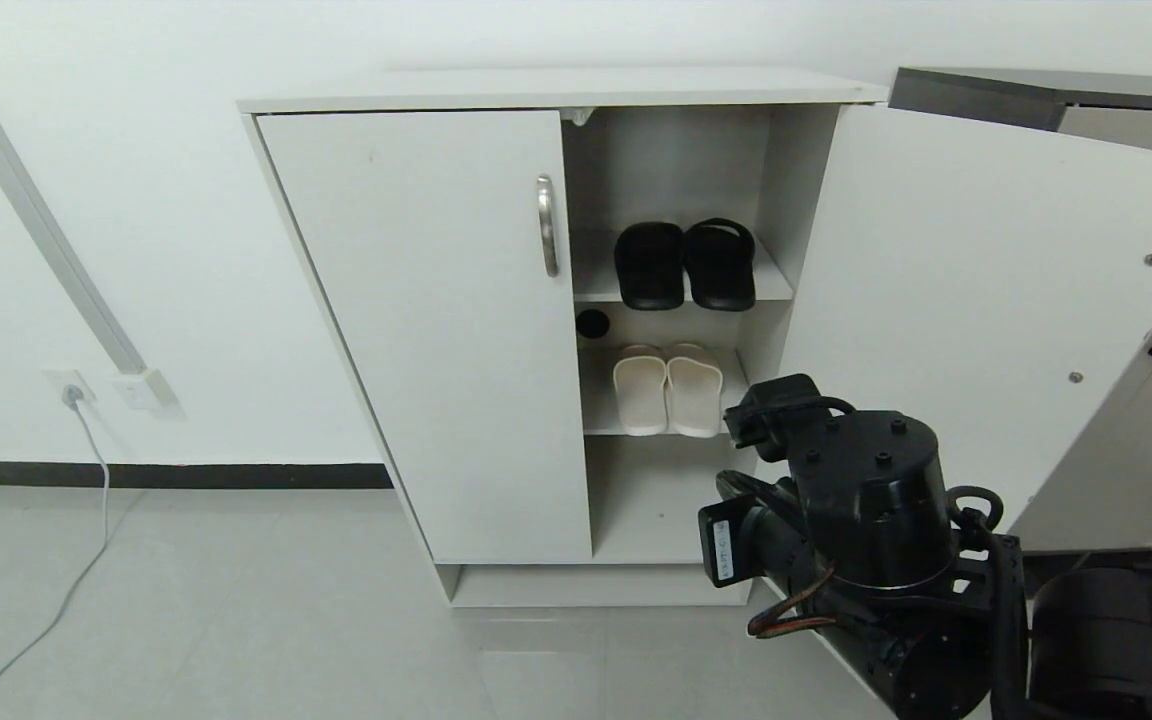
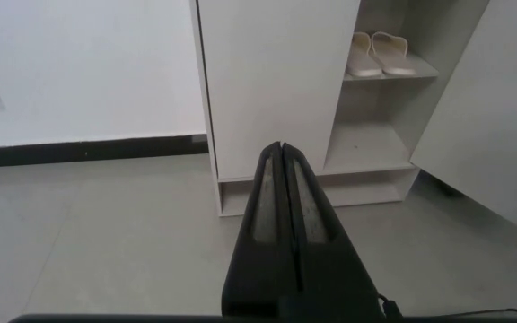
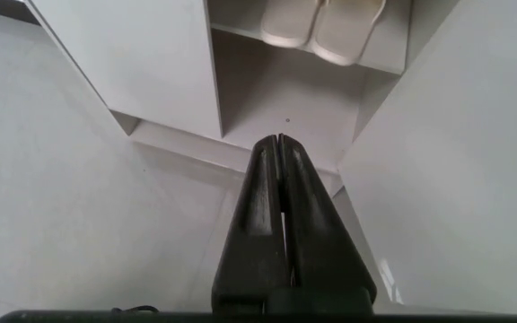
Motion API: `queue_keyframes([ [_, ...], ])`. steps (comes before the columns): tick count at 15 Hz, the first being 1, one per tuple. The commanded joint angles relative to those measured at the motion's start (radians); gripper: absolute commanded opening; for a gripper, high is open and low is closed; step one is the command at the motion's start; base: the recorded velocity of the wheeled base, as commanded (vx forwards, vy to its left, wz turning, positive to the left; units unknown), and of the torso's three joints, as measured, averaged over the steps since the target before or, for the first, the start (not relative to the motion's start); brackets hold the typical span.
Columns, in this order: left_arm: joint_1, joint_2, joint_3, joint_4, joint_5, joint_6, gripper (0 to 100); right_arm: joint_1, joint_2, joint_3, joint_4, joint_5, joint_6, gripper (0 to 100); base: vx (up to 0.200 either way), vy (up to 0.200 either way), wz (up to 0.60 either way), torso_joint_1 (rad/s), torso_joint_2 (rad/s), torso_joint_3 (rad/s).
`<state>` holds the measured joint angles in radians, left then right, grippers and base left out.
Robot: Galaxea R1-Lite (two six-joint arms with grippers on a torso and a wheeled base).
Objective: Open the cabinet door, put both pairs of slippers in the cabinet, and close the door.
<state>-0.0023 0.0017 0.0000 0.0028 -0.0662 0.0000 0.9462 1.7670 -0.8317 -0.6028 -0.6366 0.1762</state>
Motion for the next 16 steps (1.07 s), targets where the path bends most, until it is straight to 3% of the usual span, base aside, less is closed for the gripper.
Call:
queue_keyframes([
  [1, 0.001, 0.0, 0.0, 0.0, 0.0, 0.0, 0, 0.0, 0.003, 0.0, 0.001, 0.0, 0.0, 0, 0.0, 0.0, 0.0, 0.0, 0.0, 0.0],
  [6, 0.001, 0.0, 0.0, 0.0, 0.0, 0.0, 0, 0.0, 0.003, 0.005, 0.001, 0.002, -0.006, 0, 0.0, 0.0, 0.0, 0.0, -0.04, -0.043],
  [9, -0.001, 0.0, 0.0, 0.0, 0.0, 0.0, 0, 0.0, 0.003, 0.005, 0.001, 0.002, -0.006, 0, 0.0, 0.0, 0.0, 0.015, -0.2, -0.346],
  [16, 0.001, 0.0, 0.0, 0.0, 0.0, 0.0, 0, 0.0, 0.014, 0.006, 0.001, 0.002, -0.006, 0, 0.0, 0.0, 0.0, 0.084, -0.5, -0.354],
])
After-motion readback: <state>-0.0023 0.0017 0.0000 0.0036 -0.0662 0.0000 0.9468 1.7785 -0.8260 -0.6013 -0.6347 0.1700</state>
